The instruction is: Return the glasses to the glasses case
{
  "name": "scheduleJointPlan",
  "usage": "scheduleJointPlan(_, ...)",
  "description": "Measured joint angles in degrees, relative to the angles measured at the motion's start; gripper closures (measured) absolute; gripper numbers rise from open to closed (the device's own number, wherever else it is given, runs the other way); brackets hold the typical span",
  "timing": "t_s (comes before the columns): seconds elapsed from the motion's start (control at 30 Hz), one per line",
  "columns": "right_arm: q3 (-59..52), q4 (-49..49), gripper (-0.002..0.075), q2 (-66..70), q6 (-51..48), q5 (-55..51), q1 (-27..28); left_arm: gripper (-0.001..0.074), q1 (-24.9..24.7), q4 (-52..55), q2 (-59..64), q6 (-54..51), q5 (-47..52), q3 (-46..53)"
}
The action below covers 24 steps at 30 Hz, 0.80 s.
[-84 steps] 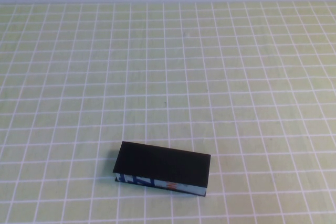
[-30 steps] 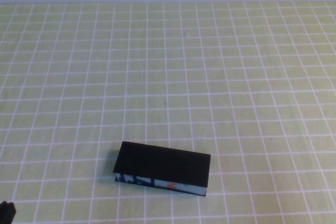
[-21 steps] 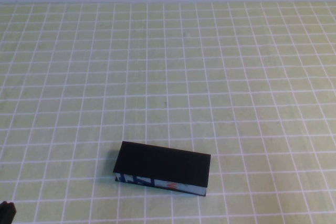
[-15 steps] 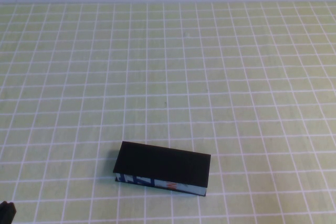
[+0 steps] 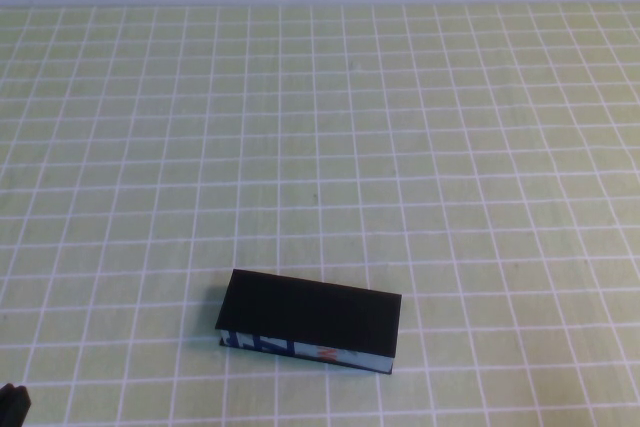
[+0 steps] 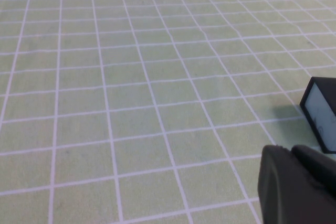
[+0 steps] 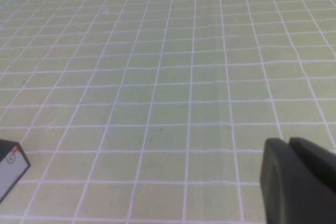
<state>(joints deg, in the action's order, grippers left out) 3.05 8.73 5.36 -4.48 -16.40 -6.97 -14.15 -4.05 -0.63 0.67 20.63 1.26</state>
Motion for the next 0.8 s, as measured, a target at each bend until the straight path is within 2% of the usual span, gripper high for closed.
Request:
scheduleJointPlan(0.17, -4.3, 0.2, 0.0743, -4.6, 1.5, 0.5, 0.0, 0.0738, 0.0, 0.0, 0.0, 0.0, 0.0, 0.0)
scheduleJointPlan(0.33, -4.7, -1.5, 0.0743, -5.8, 2.5, -3.1, 0.0, 0.0738, 0.0, 0.0, 0.0, 0.0, 0.0, 0.0)
scheduleJointPlan(0.8, -4.7, -3.3, 0.0743, -5.8, 2.6, -3.7, 0.0, 0.0738, 0.0, 0.0, 0.0, 0.0, 0.0, 0.0)
